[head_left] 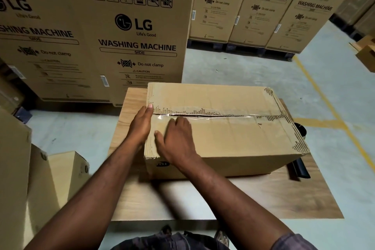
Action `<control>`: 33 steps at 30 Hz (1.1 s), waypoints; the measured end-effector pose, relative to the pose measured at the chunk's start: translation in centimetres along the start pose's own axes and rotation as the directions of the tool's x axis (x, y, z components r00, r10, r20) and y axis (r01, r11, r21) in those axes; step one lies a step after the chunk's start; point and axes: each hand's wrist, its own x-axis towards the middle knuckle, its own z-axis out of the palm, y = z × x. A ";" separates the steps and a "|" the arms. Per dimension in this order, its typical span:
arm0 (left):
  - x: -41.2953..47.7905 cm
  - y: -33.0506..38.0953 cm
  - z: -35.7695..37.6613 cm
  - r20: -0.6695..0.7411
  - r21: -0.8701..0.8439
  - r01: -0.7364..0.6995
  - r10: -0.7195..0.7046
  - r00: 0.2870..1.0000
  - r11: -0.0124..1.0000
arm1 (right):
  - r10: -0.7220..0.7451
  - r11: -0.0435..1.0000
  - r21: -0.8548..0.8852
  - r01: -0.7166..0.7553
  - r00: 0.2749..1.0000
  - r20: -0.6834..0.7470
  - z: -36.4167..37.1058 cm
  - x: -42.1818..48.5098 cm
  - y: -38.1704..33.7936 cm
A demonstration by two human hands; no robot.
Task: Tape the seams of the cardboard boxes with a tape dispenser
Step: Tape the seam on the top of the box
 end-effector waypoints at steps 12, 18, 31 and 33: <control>3.6 8.0 2.5 0.130 0.522 -0.342 0.323 0.937 0.781 | -0.108 0.994 0.024 0.105 0.972 0.207 1.0 1.1 -2.5; 6.5 6.0 2.2 0.406 0.777 -0.489 0.277 0.871 0.396 | -0.111 0.993 -0.005 0.115 0.967 0.228 0.7 1.0 -2.7; 2.9 1.0 -3.7 0.092 0.821 -0.318 0.440 0.893 0.474 | -0.189 0.981 0.029 0.191 0.916 0.355 -0.7 0.5 -1.5; 1.4 0.5 -3.5 0.057 0.833 -0.296 0.459 0.887 0.468 | -0.192 0.981 0.034 0.191 0.924 0.330 -0.7 0.2 -0.2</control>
